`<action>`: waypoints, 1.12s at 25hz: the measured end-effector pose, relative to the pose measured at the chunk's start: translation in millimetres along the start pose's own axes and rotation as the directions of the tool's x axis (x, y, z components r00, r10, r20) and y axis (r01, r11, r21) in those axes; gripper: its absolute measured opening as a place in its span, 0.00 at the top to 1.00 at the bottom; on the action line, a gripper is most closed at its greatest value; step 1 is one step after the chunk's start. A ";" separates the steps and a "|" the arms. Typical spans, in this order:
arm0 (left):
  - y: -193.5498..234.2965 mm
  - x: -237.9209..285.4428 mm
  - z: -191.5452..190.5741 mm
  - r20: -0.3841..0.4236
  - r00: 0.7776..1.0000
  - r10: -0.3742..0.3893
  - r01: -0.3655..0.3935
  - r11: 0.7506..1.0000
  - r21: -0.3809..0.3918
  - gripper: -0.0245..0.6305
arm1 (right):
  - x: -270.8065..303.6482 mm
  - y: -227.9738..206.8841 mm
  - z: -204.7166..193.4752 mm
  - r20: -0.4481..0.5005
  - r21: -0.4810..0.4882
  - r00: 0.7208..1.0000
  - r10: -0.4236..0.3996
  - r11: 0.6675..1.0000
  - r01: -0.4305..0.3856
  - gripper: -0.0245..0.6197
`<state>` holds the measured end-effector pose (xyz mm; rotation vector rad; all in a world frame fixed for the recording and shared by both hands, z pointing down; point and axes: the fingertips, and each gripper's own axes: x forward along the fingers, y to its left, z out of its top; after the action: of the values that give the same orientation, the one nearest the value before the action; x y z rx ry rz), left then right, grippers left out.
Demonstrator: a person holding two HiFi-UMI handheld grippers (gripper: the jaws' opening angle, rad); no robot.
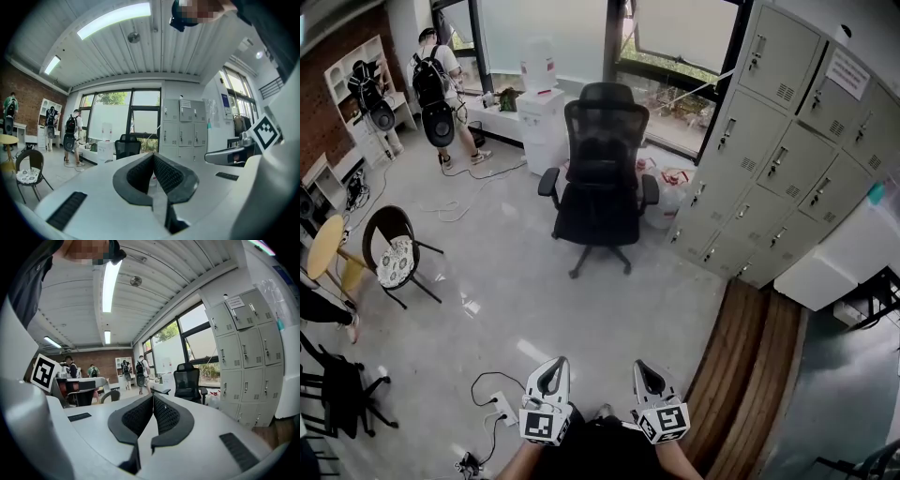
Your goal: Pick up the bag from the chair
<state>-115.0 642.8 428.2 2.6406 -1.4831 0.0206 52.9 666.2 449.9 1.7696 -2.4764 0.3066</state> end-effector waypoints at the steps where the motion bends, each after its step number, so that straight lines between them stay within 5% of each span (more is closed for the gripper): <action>1: -2.8 2.9 1.4 -0.003 1.000 0.004 -0.004 1.000 -0.002 0.96 | 1.4 -5.0 -0.8 -0.004 0.002 1.000 0.004 1.000 -0.004 0.96; 12: 31.1 89.6 -8.8 -0.030 1.000 0.009 -0.009 1.000 -0.025 0.96 | 73.4 -53.7 -2.7 -0.032 0.015 0.999 -0.013 1.000 0.014 0.96; 28: 156.9 293.9 14.9 -0.039 0.998 -0.058 0.056 0.996 -0.064 0.96 | 276.1 -114.9 56.8 -0.025 0.017 0.998 -0.054 0.998 0.055 0.96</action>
<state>-96.0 310.3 447.5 2.6153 -1.3720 0.0221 73.4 362.5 457.9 1.8249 -2.4117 0.3454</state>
